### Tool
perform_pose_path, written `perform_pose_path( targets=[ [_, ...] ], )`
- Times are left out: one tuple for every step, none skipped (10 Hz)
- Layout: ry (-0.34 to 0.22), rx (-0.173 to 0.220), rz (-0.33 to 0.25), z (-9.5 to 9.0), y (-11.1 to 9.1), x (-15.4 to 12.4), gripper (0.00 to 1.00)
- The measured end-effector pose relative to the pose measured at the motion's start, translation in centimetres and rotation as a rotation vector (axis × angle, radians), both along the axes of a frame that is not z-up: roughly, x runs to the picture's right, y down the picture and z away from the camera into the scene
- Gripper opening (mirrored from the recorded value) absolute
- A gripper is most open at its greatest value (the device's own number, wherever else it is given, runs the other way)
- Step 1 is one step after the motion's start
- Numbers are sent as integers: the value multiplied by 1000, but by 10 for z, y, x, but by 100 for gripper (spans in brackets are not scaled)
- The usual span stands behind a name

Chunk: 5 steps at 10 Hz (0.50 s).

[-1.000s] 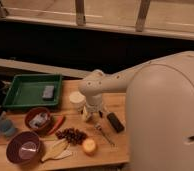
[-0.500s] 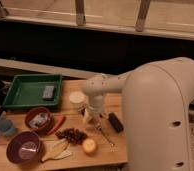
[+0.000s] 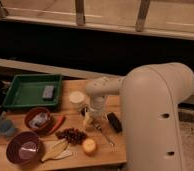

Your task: Place fork in plastic cup

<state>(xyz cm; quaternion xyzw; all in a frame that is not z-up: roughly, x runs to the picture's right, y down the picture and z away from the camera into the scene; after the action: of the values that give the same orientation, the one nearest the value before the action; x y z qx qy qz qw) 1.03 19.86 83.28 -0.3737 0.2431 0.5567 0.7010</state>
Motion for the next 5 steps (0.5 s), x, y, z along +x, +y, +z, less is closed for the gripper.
perform_pose_path(
  targets=[
    [-2, -5, -4, 3, 3, -4, 80],
    [2, -8, -3, 5, 5, -4, 80],
    [6, -8, 3, 7, 6, -4, 80],
    [12, -4, 3, 9, 6, -5, 80],
    [18, 0, 1, 11, 6, -6, 80]
  ],
)
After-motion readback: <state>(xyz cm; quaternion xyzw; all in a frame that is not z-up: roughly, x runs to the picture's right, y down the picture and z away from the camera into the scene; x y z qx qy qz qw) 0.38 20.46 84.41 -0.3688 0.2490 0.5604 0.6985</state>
